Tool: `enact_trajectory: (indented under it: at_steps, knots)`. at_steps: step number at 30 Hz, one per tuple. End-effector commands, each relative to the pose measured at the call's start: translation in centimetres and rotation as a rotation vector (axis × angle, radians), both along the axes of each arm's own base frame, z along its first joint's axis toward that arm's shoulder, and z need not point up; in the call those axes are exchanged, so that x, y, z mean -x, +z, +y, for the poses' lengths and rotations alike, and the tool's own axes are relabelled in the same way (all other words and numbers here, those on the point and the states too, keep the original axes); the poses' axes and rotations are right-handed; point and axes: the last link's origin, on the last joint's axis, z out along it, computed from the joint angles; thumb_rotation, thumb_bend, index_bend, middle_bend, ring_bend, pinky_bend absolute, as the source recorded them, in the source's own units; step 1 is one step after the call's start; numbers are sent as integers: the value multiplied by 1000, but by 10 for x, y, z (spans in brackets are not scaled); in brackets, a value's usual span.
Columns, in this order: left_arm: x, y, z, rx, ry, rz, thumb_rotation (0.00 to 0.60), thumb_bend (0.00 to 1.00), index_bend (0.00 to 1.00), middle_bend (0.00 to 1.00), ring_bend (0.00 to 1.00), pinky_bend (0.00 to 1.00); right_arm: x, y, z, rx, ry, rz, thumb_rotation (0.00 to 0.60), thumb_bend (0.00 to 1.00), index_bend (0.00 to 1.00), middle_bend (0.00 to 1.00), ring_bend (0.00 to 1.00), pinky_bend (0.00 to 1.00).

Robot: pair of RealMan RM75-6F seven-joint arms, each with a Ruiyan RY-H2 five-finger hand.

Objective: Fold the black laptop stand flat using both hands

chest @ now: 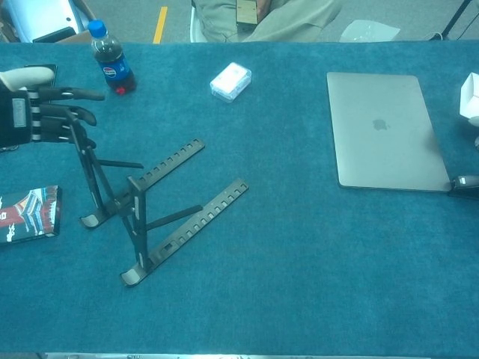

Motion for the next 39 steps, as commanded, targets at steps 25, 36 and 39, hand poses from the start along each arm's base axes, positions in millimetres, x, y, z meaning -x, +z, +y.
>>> enact_trajectory:
  at_steps: [25,36,39]
  knots:
    - [23,26,-25,21,14,-44,272,251,188,395,404,257,-8,-3,-2,3,3,12,600,94,40,112,51,145]
    - [28,27,-34,35,9,-58,272,251,188,395,404,257,-10,-4,-2,0,3,15,600,94,37,112,41,145]
    - [29,28,-35,43,-3,-58,272,251,188,398,404,257,-11,-5,-2,0,2,15,600,94,36,112,41,145]
